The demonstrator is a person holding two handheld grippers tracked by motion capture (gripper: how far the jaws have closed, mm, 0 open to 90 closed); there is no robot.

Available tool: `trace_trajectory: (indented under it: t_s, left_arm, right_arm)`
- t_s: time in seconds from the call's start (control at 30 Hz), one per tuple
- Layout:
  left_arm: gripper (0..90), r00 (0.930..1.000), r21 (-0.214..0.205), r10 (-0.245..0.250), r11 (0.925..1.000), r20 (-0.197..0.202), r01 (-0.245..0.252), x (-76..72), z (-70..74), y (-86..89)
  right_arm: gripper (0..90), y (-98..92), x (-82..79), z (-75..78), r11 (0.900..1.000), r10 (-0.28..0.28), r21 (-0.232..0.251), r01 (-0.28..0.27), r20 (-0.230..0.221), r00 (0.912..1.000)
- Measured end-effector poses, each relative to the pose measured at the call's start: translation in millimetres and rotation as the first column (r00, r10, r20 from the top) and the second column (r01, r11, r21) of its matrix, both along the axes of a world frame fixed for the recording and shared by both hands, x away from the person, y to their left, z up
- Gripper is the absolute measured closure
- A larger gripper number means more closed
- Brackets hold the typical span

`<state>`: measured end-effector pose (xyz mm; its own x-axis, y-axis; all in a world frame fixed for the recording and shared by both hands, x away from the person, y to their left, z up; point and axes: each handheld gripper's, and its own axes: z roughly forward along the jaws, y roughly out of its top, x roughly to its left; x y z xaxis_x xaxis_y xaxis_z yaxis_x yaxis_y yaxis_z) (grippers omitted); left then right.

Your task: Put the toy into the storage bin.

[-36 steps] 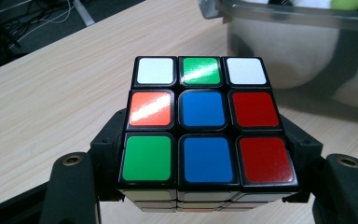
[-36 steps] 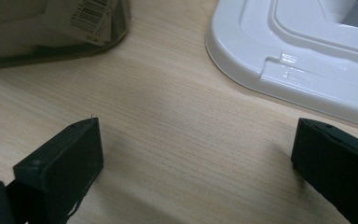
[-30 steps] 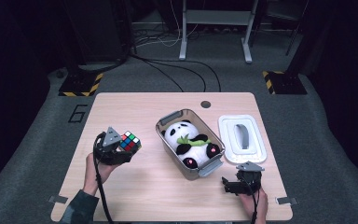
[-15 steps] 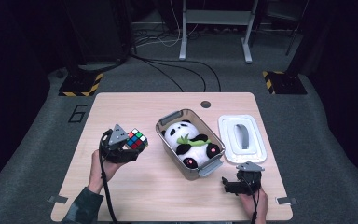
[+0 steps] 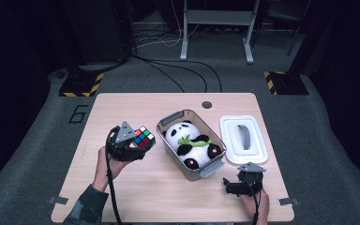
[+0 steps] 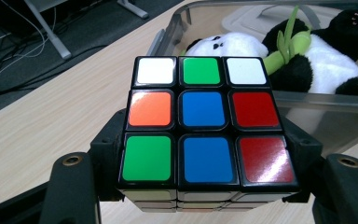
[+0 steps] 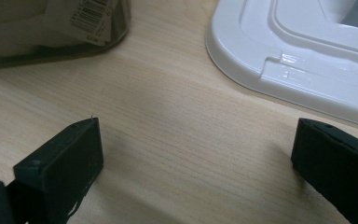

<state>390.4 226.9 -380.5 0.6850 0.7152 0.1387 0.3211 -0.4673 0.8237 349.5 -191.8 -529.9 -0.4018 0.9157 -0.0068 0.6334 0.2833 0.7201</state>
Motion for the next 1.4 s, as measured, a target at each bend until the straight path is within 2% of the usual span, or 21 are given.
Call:
trace_trajectory:
  t_s: [0.37,0.63,0.8,1.1,1.4]
  left_arm:
    - [34.0,0.9993,-0.004,-0.034,0.9994,0.015,0.034,5.4,10.2,-17.4]
    - [34.0,0.9974,0.012,-0.069,0.9976,0.020,0.068,10.5,14.7,-31.1]
    - [34.0,0.9965,0.001,-0.083,0.9966,0.012,0.083,14.0,15.6,-39.1]
    - [34.0,0.9946,0.009,-0.104,0.9946,0.009,0.104,21.2,15.5,-54.1]
    - [34.0,0.9917,0.003,-0.128,0.9918,-0.012,0.128,28.9,12.8,-66.2]
  right_arm:
    - [1.4,0.0,0.0,0.0,1.0000,0.000,0.000,0.000,0.000,1.0000]
    - [1.5,-0.1,0.1,0.0,1.0000,0.001,0.001,-0.001,0.000,1.0000]
    - [1.5,-0.1,0.2,0.0,1.0000,0.003,0.002,-0.003,0.000,1.0000]
    - [1.5,-0.1,0.2,0.0,1.0000,0.002,0.002,-0.002,0.000,1.0000]
    - [1.5,-0.1,0.1,0.0,1.0000,0.002,0.001,-0.002,0.000,1.0000]
